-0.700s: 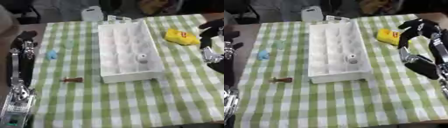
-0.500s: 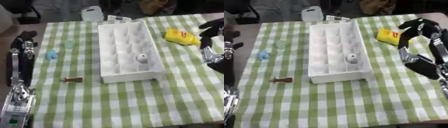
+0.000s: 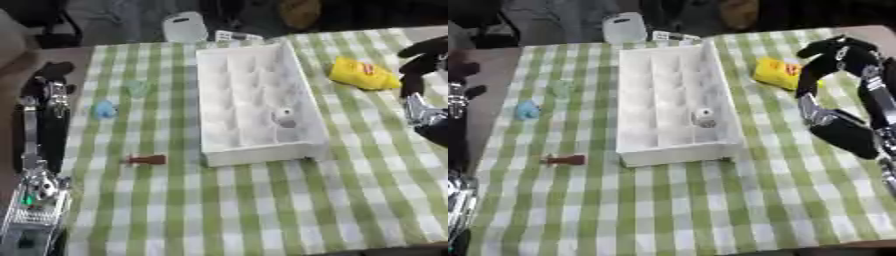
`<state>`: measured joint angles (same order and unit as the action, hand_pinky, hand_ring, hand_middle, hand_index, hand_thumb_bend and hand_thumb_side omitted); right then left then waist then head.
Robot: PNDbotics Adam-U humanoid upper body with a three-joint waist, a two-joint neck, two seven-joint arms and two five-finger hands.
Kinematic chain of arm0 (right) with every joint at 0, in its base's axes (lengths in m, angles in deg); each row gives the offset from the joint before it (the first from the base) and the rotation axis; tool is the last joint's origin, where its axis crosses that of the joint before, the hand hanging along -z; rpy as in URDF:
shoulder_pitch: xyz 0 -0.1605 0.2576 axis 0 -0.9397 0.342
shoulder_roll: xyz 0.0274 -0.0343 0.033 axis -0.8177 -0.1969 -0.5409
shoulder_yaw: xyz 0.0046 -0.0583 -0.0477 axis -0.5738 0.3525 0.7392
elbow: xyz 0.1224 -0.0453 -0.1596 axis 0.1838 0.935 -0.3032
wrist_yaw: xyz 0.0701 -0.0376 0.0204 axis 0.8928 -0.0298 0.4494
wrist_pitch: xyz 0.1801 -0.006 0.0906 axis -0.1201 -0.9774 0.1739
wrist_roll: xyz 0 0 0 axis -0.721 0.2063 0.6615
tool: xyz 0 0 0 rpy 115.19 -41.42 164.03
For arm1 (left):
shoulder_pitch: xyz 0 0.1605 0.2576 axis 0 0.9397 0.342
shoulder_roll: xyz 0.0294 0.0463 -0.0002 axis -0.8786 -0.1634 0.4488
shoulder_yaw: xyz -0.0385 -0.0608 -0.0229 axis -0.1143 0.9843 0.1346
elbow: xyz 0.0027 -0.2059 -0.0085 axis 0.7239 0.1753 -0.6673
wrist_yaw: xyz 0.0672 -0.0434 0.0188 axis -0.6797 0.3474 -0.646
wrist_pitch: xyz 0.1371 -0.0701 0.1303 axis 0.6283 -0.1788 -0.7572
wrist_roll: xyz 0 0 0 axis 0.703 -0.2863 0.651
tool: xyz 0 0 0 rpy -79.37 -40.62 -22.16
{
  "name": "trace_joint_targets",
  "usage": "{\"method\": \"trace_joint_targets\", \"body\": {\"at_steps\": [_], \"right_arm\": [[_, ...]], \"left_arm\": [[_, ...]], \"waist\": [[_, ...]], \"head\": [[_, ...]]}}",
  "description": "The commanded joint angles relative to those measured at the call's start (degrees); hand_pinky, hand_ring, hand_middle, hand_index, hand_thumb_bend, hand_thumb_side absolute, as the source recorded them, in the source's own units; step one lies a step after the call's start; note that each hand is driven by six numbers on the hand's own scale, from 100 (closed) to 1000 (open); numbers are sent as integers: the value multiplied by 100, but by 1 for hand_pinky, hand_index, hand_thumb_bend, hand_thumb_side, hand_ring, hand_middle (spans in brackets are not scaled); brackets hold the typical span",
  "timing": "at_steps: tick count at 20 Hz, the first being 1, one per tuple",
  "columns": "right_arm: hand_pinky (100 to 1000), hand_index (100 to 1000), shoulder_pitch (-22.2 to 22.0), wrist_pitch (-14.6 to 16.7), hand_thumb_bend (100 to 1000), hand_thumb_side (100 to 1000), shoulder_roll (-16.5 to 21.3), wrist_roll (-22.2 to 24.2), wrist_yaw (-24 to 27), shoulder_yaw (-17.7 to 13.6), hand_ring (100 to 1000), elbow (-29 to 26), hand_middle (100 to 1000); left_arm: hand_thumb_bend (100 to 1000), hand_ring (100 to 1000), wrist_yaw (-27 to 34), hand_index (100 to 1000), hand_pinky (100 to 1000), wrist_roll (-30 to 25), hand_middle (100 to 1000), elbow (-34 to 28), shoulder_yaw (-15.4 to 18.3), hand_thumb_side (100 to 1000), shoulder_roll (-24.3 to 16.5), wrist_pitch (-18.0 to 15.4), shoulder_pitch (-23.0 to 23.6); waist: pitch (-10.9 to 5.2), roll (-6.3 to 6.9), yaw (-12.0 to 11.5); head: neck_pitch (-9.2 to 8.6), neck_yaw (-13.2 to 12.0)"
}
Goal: Pick up objects on the table and place them in the box.
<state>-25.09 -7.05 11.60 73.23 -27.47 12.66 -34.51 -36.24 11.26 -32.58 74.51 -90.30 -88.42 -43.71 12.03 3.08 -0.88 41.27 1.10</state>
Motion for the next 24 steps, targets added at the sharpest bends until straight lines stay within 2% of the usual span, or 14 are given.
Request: {"method": "trace_joint_targets", "body": {"at_steps": [1,10,12,18,24], "right_arm": [[576,832,35,-11,100,329,224,-4,5,-80,632,-107,689],[588,814,74,-130,100,249,546,214,26,-116,649,-107,729],[592,815,88,-224,100,228,704,313,26,-127,655,-107,738],[598,836,140,-626,100,255,1023,611,7,-165,664,-107,750],[604,856,256,-822,100,237,1248,794,-80,-174,671,-19,764]], "left_arm": [[100,1000,-6,758,791,17,748,-106,48,868,-66,-10,-56],[100,1000,-10,758,790,7,745,-110,38,867,-81,-10,-59],[100,1000,-6,758,790,0,745,-126,29,865,-93,-19,-62],[100,1000,23,761,789,-43,743,-187,3,863,-120,-60,-80],[100,1000,81,761,788,-85,741,-249,-9,860,-144,-142,-97]], "waist": [[-145,-3,-12],[-140,-13,-51],[-135,-11,-82],[-104,15,-142],[-46,74,-132]], "head": [[4,9],[38,25],[50,42],[60,83],[68,138]]}}
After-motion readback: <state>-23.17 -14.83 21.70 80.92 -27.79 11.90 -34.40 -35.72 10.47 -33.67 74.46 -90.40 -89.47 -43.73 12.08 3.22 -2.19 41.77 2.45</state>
